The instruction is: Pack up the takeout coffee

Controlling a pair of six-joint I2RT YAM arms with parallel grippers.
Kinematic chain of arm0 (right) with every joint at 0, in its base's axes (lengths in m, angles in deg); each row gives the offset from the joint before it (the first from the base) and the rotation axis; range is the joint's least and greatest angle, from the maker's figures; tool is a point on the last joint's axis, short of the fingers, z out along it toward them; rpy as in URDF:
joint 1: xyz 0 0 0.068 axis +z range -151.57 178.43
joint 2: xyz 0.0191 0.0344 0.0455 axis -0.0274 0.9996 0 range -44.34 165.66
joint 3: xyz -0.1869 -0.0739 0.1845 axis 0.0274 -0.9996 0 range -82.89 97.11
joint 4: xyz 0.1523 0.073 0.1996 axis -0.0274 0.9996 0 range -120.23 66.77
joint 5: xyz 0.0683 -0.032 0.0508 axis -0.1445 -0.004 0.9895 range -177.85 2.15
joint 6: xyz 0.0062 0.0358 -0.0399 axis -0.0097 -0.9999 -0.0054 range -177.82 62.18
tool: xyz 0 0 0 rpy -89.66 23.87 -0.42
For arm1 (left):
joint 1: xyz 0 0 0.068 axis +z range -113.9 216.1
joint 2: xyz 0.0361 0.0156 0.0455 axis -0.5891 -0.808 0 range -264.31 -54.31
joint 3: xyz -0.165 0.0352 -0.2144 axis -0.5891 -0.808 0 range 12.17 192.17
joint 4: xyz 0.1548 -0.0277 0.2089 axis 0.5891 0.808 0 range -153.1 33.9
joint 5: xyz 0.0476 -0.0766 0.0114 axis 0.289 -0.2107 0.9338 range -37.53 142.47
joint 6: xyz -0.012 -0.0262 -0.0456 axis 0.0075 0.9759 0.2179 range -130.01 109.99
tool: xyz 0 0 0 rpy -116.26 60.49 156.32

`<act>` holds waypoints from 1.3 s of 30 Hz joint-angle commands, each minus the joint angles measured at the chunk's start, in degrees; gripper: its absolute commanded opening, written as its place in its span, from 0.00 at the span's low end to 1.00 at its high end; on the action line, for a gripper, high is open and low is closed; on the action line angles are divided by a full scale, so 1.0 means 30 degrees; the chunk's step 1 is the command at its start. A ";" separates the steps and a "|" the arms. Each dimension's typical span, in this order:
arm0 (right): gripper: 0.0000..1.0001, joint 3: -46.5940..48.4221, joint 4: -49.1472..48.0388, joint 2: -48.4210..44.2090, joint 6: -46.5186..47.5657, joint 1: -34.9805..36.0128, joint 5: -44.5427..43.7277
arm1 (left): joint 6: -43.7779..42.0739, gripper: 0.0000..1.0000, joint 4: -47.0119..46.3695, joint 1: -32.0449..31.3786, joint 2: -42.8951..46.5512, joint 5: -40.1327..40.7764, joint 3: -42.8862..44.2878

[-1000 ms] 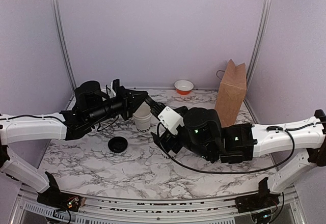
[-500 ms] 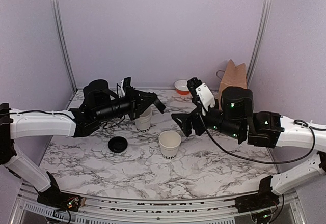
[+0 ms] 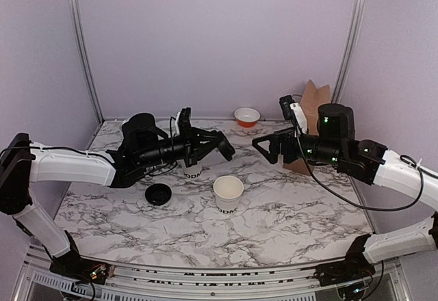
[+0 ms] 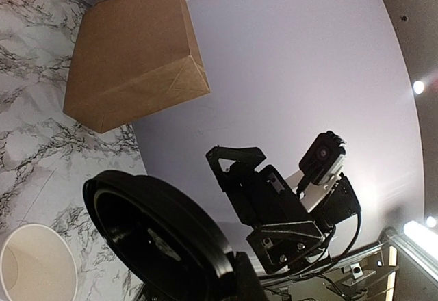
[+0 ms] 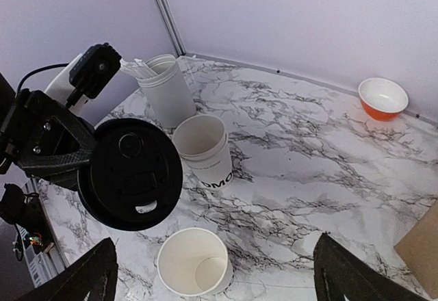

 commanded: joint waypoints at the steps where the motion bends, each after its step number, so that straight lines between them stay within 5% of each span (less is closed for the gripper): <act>1: 0.96 -0.0055 0.0448 0.0019 -0.0841 -0.0291 0.1750 | -0.0426 0.00 -0.1665 -0.0141 -0.0306 -0.0727 0.0487; 39: 0.96 0.0648 0.2517 0.0604 -0.2439 -0.0783 0.1602 | 0.0176 0.00 -0.3006 -0.0429 -0.1585 -0.0928 0.0670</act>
